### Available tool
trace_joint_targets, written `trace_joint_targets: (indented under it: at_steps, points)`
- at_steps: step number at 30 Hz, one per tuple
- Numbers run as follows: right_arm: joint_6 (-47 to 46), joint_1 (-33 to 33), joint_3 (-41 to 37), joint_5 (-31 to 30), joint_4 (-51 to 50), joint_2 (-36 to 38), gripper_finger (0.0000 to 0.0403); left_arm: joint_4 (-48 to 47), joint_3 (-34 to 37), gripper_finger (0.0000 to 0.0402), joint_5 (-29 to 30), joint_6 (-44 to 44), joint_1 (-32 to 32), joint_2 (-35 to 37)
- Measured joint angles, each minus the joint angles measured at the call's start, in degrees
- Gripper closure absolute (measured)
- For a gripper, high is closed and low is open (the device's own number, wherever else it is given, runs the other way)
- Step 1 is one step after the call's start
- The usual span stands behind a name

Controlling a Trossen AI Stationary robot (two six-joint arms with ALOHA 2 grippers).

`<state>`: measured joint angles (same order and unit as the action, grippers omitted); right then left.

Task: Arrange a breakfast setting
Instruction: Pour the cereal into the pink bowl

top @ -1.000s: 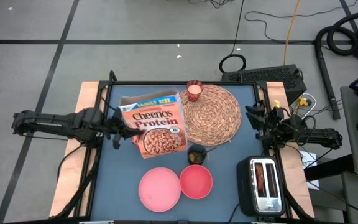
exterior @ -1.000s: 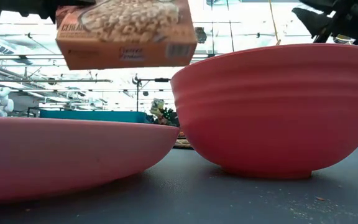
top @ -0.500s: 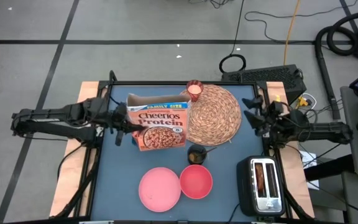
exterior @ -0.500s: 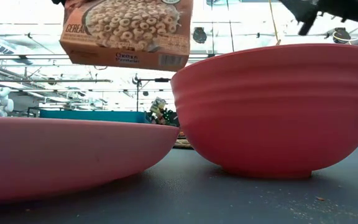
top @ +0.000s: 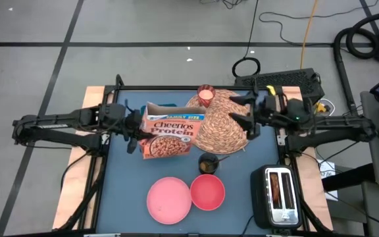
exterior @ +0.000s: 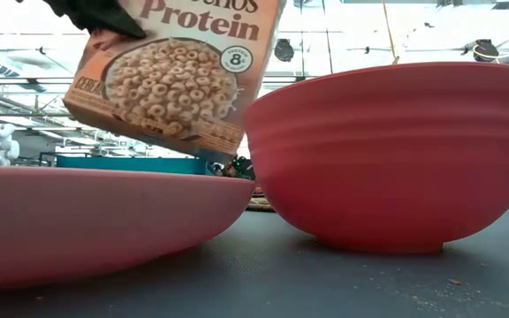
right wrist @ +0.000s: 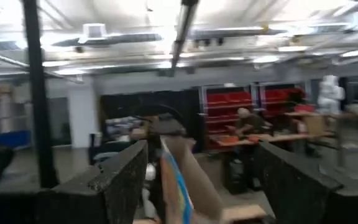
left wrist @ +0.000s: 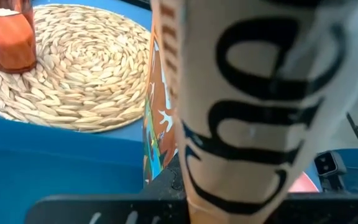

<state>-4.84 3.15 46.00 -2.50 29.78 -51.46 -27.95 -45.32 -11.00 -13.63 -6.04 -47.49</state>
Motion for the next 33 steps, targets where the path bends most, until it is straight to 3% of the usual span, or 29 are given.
trace_joint_targets:
  at_steps: [6,11,16,24,30,33]
  points:
    - [0.0,1.5,5.5,5.8,-0.2,-8.3,0.0122,0.6,0.0,0.0386,0.0,0.0,0.0,-1.0]
    - [0.0,2.7,9.0,6.0,-0.2,-13.6,0.0122,1.0,0.0,0.0386,0.0,-0.6,0.1,-1.8]
    - [-3.1,4.3,14.1,13.9,-0.8,-18.4,0.0122,1.2,0.0,0.0385,0.0,-1.9,0.2,-2.5]
    - [-4.7,6.0,24.0,16.3,-16.6,-25.0,0.0122,1.4,-0.1,0.0385,0.0,-2.0,0.2,-2.7]
    - [-2.2,5.9,24.8,22.2,-18.6,-26.9,0.0122,1.4,-0.1,0.0385,0.0,-2.0,0.2,-2.7]
    - [-1.9,5.9,24.8,22.0,-19.3,-27.0,0.0122,1.3,-0.1,0.0385,0.0,-2.0,0.2,-2.7]
